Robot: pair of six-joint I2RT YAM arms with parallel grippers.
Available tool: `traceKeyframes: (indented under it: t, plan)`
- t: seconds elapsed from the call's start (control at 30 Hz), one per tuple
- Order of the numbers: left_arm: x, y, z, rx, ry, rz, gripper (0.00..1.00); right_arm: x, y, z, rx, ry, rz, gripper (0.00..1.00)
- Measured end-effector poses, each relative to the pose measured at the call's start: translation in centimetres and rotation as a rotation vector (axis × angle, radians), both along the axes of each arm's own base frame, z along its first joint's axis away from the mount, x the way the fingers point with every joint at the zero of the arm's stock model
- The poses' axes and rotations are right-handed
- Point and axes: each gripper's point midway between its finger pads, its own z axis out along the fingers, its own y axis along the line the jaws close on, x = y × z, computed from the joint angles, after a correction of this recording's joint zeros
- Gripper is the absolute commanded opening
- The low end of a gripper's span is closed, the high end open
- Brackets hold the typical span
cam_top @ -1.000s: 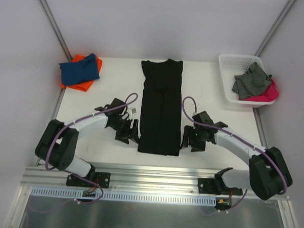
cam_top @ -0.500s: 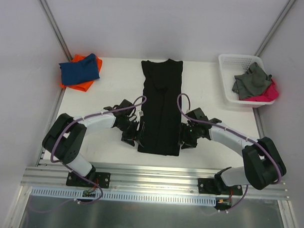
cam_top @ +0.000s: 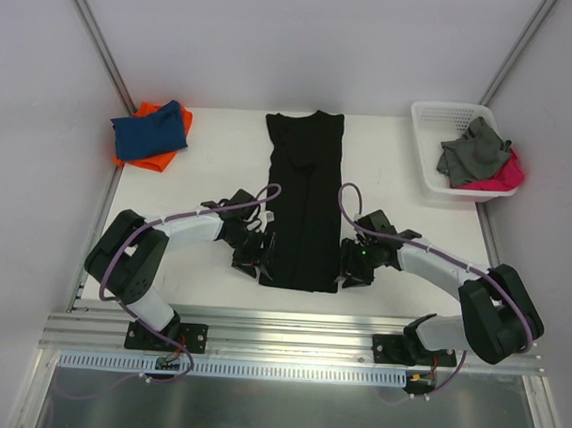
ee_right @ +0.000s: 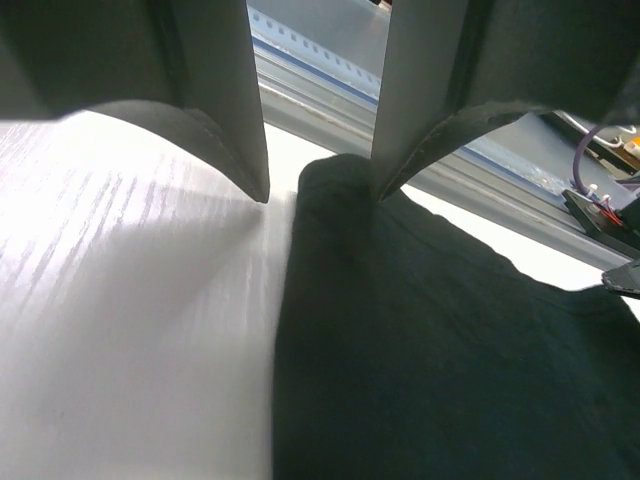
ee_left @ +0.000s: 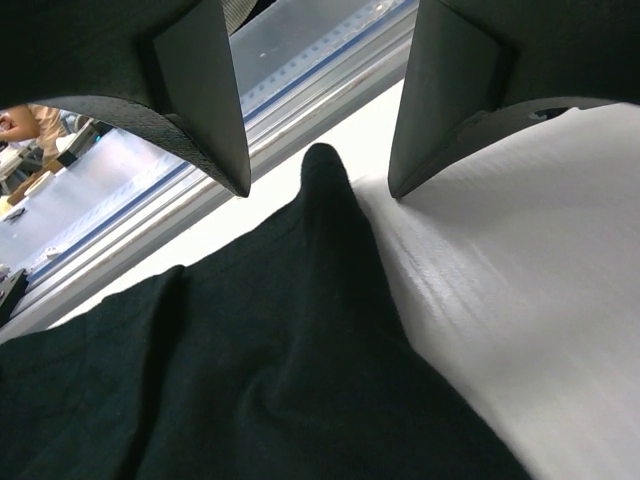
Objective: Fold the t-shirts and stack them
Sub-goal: Fold the tshirt
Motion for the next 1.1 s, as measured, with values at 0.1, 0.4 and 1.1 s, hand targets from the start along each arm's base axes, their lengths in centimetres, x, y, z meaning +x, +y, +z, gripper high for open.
traceKeyframes:
  t: [0.1,0.4,1.1]
  plan:
    - [-0.4,-0.3,0.0,-0.001,-0.001,-0.017,0.57,-0.7,-0.2,-0.2,0.007,0.009,0.004,0.48]
    - [-0.8,-0.7,0.1,-0.009,0.001,-0.038,0.53,-1.5,-0.3,-0.4,0.035,0.016,0.009,0.46]
    - [-0.9,-0.9,-0.3,-0.014,0.020,-0.039,0.45,-0.7,0.6,-0.7,0.095,0.004,0.013,0.32]
